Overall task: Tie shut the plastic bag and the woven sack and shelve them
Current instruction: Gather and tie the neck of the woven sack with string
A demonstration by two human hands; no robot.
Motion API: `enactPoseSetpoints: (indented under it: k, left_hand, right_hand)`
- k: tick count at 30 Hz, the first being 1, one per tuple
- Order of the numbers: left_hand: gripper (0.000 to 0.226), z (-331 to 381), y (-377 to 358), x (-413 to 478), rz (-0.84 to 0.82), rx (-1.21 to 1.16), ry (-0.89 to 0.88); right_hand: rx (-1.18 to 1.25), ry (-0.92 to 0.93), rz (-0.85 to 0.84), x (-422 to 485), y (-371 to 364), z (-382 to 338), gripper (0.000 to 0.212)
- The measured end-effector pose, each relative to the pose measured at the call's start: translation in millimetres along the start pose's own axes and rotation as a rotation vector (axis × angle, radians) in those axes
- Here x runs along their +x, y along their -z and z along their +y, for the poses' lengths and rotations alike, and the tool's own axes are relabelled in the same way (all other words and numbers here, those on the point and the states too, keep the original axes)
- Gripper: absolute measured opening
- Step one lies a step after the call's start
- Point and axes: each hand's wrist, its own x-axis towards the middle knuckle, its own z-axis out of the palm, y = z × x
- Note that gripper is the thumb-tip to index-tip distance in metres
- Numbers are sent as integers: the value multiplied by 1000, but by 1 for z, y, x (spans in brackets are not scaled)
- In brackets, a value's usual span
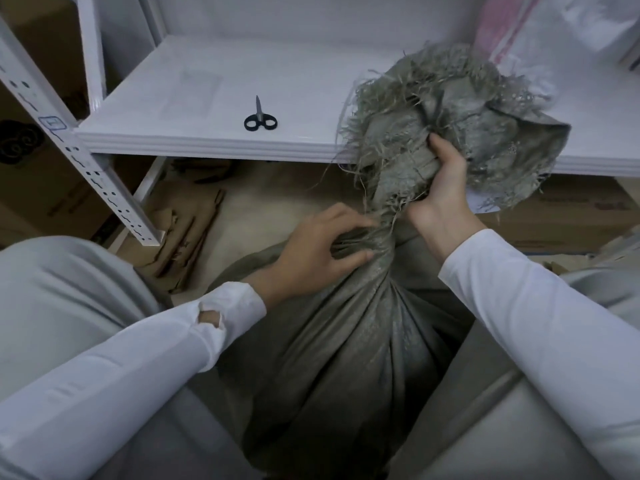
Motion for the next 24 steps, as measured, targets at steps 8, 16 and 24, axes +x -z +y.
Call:
enactPoseSetpoints:
  k: [8, 16, 24]
  left_hand:
    - [31, 6, 28, 23, 192, -548, 448]
    - [100, 6, 18, 25, -183, -453, 620]
    - [76, 12, 7, 29, 53, -491, 612]
  right_hand:
    - [-69, -69, -177, -18, -16, 0, 41]
    - [-120, -257, -95, -28, -10, 18, 48]
    - [-420, -146, 40, -6, -13, 19, 39]
